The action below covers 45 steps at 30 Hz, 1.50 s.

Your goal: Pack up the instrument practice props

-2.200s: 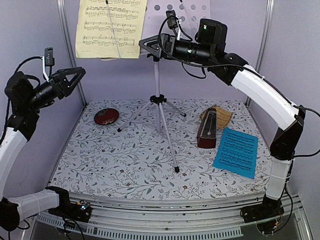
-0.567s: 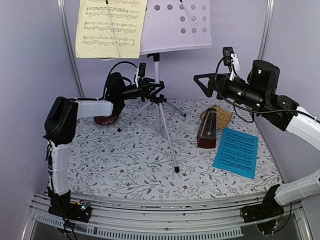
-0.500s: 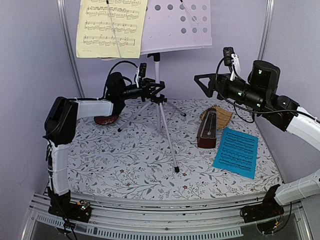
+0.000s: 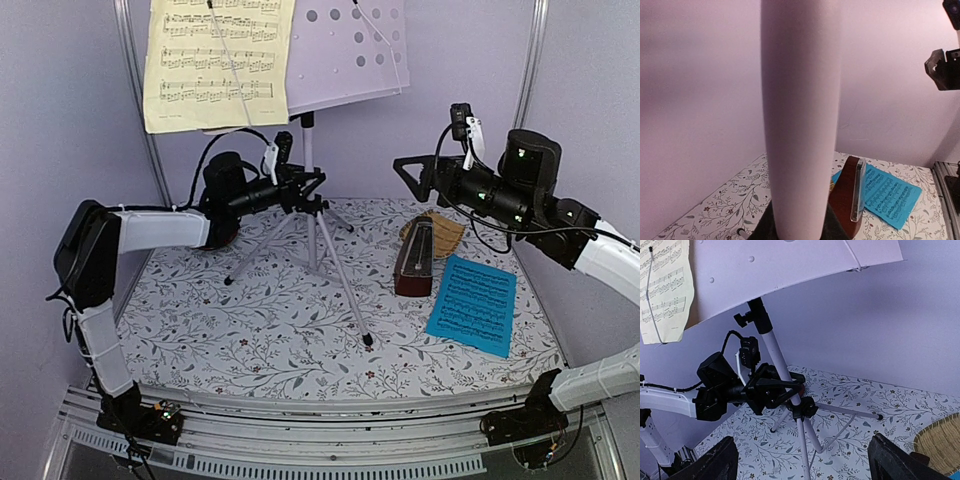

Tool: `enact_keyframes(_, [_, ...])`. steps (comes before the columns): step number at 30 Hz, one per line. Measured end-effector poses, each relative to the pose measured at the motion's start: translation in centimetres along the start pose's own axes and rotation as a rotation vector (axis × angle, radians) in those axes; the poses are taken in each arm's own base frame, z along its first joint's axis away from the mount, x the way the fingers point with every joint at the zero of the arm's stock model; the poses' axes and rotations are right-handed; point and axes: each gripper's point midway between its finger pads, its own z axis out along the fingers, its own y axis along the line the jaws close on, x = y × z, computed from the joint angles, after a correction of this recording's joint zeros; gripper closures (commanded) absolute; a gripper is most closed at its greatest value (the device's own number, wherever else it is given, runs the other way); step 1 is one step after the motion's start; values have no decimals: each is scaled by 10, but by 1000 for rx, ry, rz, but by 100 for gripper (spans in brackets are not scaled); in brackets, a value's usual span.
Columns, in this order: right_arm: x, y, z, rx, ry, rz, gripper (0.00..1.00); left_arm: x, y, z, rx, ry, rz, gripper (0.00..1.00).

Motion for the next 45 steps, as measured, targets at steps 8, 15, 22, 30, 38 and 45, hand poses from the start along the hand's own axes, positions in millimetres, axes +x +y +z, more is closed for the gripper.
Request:
enact_keyframes(8, [3,-3,1,13,5,11,8,3,-15,20,-117,2,-1,100])
enact_keyframes(15, [10,-5,1,16,19,15,5,3,-7,27,-145,-8,-15,38])
enact_keyframes(22, [-6,20,6,-103,18,21,3,-1,-12,-17,-200,11,-76,14])
enact_keyframes(30, [-58,92,37,-324,-44,2,4,-50,-29,-131,-281,-80,-129,13])
enact_keyframes(38, [-86,153,79,-465,-44,-43,14,-87,-26,-232,-349,-134,-223,14])
enact_keyframes(45, [-86,191,88,-573,-44,-65,21,-211,-101,-246,-134,-234,-100,16])
